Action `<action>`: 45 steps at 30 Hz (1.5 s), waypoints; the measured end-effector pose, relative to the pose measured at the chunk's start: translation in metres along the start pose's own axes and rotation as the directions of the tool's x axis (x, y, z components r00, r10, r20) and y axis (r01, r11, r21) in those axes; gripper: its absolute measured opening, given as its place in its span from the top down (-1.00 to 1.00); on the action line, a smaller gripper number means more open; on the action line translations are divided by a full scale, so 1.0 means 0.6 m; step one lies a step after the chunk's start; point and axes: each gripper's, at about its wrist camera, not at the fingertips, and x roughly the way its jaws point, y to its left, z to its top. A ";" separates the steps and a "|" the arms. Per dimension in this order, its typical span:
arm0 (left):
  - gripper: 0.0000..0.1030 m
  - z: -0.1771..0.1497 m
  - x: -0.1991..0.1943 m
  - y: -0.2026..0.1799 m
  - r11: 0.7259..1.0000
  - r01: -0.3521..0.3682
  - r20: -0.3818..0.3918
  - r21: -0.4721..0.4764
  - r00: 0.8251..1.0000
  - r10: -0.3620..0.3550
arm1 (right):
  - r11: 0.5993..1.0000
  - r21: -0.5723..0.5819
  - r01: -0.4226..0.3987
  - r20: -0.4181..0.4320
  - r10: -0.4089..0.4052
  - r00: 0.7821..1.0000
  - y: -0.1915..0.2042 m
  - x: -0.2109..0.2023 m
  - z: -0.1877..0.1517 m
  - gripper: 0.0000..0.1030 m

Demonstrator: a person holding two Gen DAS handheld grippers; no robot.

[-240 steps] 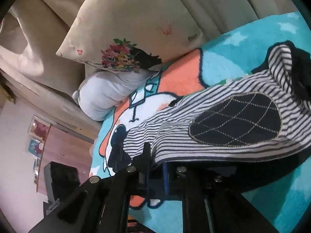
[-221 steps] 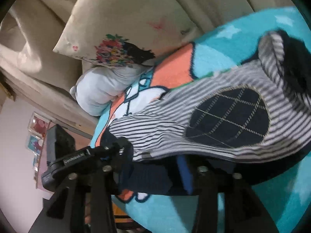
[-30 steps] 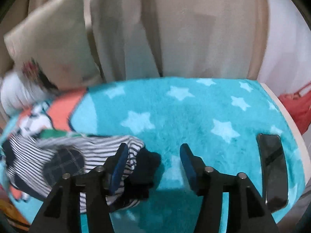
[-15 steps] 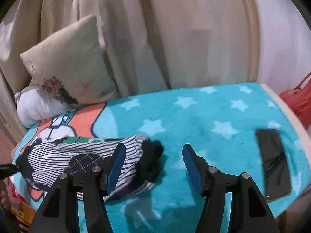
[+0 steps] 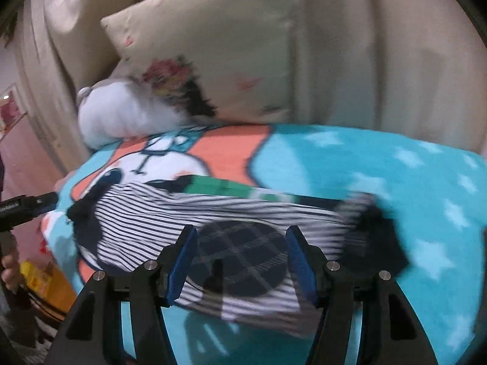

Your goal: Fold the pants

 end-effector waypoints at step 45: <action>-0.31 -0.009 0.162 0.004 0.966 -0.252 0.065 0.059 0.967 0.248 | 0.940 0.199 0.276 0.196 -0.314 0.929 -0.145 -0.129 -0.057 -0.36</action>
